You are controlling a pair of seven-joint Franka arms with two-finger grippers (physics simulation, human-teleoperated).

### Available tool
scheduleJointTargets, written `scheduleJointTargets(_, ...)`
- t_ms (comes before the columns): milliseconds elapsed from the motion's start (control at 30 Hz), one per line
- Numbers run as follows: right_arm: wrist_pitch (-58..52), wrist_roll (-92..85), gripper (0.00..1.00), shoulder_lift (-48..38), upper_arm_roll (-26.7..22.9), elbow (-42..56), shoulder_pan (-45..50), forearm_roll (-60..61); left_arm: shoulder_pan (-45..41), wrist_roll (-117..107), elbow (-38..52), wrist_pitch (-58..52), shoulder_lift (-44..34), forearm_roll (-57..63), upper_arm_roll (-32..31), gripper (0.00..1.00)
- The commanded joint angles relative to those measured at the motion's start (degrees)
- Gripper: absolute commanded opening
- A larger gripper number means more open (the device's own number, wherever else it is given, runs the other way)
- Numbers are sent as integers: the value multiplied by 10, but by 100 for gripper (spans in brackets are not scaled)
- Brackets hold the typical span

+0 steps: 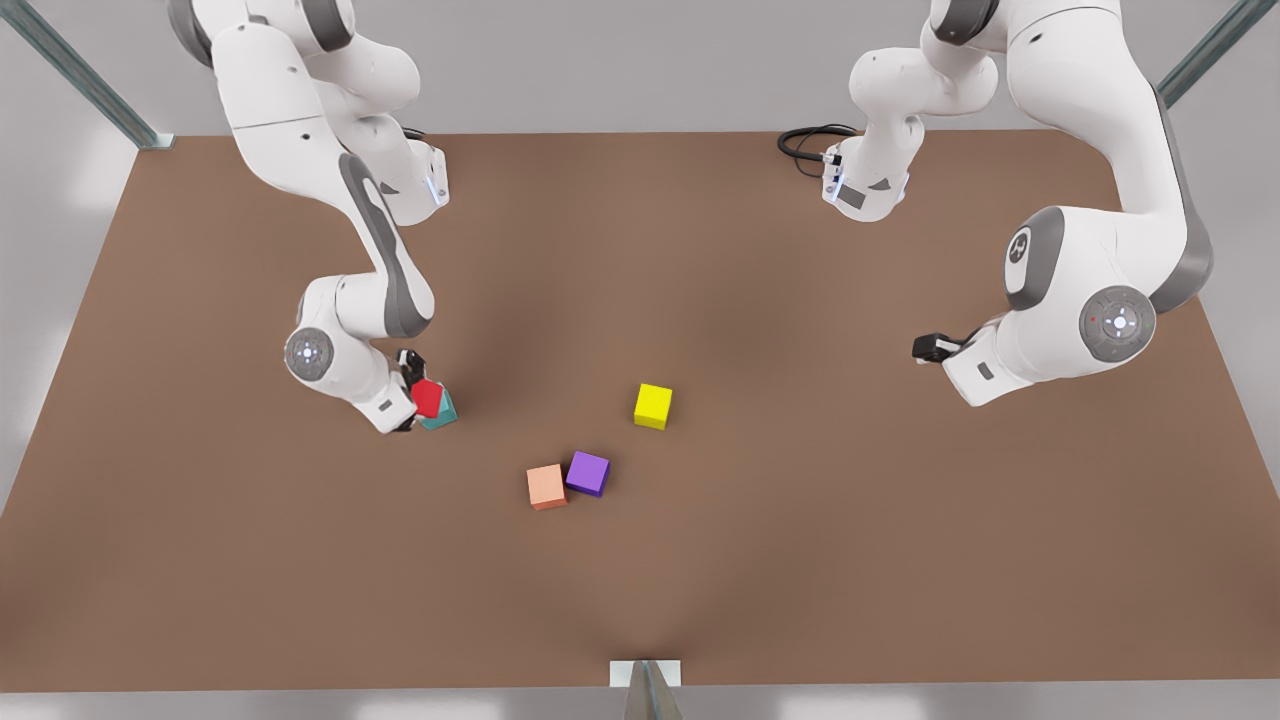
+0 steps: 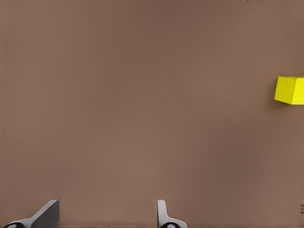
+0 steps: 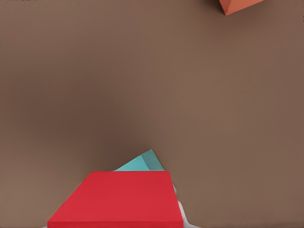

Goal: Pick up red wooden cube and pass to hand red wooden cube and place in blue wooden cube

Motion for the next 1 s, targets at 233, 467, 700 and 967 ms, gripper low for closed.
scheduleJointTargets(233, 71, 287, 39, 8, 0, -18, 5, -3, 9, -40, 5, -23, -5, -28, 1, 100)
scheduleJointTargets(467, 64, 287, 54, 3, 0, -29, 5, -2, 9, -44, 5, -46, -6, -28, -1, 100)
scheduleJointTargets(700, 44, 288, 100, -6, 1, -35, 5, -2, 7, -45, 6, -44, -6, -25, -2, 100)
scheduleJointTargets(967, 33, 284, 100, -10, 2, -31, 5, 2, 8, -45, 6, -45, -5, -26, -2, 100)
